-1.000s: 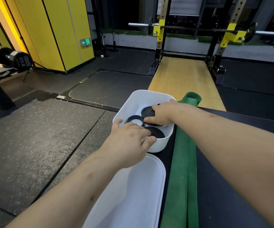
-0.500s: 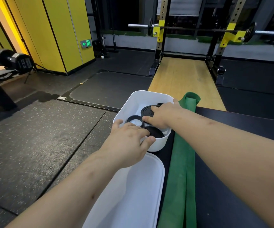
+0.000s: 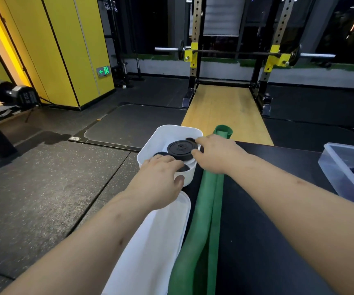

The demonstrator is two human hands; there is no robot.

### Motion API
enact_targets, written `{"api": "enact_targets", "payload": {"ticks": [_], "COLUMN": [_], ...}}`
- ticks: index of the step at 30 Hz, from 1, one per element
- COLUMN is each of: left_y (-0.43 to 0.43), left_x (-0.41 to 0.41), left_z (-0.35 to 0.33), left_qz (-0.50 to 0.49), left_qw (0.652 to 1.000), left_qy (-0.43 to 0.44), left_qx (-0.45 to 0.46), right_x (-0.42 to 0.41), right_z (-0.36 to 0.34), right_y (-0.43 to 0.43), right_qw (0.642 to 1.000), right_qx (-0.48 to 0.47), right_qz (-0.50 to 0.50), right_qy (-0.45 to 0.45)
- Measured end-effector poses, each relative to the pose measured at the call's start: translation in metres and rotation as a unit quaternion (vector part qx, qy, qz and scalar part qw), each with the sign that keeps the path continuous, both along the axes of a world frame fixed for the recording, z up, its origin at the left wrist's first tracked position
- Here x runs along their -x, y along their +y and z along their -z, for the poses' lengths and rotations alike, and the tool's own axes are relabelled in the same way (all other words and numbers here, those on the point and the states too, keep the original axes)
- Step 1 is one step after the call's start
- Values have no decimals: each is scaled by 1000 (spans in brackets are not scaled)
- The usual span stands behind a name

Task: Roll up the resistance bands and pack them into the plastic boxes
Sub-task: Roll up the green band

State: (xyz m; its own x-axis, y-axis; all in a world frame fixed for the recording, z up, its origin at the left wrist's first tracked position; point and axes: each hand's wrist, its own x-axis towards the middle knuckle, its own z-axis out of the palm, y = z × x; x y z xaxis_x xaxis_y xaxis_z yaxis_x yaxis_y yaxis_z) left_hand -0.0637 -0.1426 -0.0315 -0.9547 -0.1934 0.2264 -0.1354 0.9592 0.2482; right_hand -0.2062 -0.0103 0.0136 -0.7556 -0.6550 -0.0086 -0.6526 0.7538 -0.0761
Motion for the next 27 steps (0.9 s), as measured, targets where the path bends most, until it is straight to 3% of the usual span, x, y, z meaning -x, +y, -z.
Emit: {"api": "enact_targets", "payload": {"ticks": [12,23,27], "left_y": [92,139,148], "left_x": [-91,-143,-152], "left_z": [5,25,27], "left_qz": [-29,-89,-137], "left_qw": [992,983,963], "left_qy": [-112,-79,-73], "left_qx": [-52,-142,-219], "right_x": [-134,-224,-236], "right_z": [40,79,82], "right_y": [121,162,173], "right_qw": [990,977,962], "right_qx": [74,123,171], "right_qz": [32,30,36], "right_qy": [-119,-170,-210]}}
